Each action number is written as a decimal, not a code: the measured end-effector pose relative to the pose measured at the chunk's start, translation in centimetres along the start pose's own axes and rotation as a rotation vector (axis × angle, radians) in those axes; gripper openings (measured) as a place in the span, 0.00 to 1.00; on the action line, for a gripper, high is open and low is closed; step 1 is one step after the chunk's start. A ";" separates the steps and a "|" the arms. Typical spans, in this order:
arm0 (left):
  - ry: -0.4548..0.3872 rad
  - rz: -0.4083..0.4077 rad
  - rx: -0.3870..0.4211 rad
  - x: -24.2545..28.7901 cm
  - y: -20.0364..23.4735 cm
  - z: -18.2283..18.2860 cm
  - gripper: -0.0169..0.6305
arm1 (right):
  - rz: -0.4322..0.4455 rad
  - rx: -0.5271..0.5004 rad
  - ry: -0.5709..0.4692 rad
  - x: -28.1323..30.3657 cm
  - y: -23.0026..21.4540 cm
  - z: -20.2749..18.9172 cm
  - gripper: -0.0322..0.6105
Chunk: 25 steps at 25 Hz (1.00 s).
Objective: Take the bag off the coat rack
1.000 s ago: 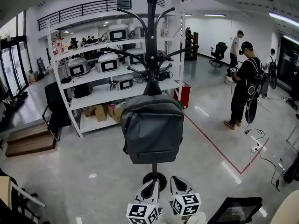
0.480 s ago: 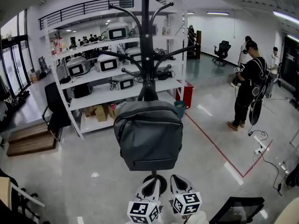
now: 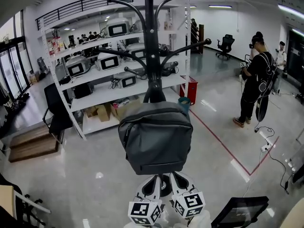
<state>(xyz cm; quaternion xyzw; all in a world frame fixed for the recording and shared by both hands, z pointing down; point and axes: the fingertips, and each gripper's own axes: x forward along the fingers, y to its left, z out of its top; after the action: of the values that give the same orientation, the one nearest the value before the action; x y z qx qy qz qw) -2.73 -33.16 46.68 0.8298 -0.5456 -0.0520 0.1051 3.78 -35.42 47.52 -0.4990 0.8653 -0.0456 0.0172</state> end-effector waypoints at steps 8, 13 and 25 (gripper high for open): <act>-0.014 -0.005 -0.007 -0.3 1.5 0.6 0.03 | 0.041 -0.131 -0.243 2.9 -0.3 11.9 0.07; -0.017 -0.018 -0.008 -0.3 1.5 0.8 0.03 | 0.030 -0.195 -0.278 4.1 -0.9 15.9 0.07; -0.017 -0.026 -0.014 -0.3 1.2 0.7 0.03 | 0.047 -0.325 -0.274 6.2 -1.3 19.8 0.32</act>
<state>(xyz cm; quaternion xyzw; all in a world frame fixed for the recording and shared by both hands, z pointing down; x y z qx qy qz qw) -4.01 -33.45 46.27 0.8356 -0.5352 -0.0641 0.1057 3.31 -42.67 28.04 -0.4764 0.8622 0.1633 0.0548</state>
